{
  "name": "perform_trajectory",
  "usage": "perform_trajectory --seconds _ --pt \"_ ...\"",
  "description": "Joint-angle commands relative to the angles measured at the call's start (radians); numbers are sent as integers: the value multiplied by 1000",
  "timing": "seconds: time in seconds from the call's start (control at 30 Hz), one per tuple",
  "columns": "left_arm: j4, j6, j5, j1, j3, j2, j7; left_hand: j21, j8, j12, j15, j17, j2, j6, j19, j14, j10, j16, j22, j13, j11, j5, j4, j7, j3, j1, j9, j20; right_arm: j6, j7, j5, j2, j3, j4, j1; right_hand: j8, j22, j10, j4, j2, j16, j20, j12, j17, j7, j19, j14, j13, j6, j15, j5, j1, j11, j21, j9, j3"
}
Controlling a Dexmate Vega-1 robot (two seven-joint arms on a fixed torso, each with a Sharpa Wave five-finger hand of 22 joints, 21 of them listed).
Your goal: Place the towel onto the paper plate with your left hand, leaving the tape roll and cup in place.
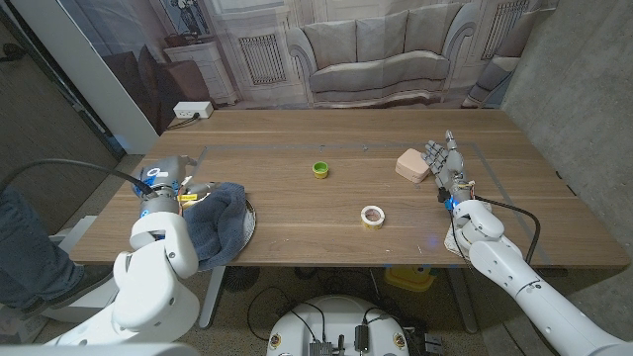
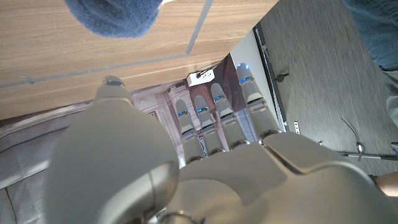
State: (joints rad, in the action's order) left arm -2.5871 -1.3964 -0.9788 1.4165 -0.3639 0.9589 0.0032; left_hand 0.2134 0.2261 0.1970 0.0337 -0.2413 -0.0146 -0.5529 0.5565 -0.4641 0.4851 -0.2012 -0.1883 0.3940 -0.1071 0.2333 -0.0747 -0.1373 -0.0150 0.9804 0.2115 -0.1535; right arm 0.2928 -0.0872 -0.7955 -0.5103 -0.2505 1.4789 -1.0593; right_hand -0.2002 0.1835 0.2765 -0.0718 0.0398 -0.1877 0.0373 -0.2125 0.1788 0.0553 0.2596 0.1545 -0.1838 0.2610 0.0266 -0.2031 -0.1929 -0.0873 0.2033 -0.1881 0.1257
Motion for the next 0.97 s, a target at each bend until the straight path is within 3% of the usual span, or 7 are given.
perform_trajectory --seconds 0.03,0.7,0.97 --pt "-12 0 13 -15 15 27 11 4 6 6 -4 -1 4 -12 0 -5 5 -2 -5 0 1 7 0 3 5 -5 4 -2 -2 -15 3 -6 6 16 -12 4 3 10 -1 7 1 4 -1 5 -1 3 8 -3 8 2 3 -5 2 0 -2 -2" --pt "-40 0 4 5 49 60 14 3 3 4 -3 4 7 -7 -4 -4 -4 -3 -5 -6 -2 11 -1 8 6 -5 4 -2 -3 -34 14 -7 3 43 -30 4 3 14 -2 7 0 8 -3 5 -1 8 11 -3 8 -3 3 -5 1 2 -2 -3" --pt "-50 0 54 33 66 54 75 3 3 3 -4 6 8 -8 -5 -7 -8 -4 -5 -9 0 13 -1 7 7 -5 3 -4 -3 -41 16 -10 3 56 -42 4 3 13 -2 7 0 8 -2 5 -1 8 12 -3 8 -3 3 -5 0 2 -2 -4"
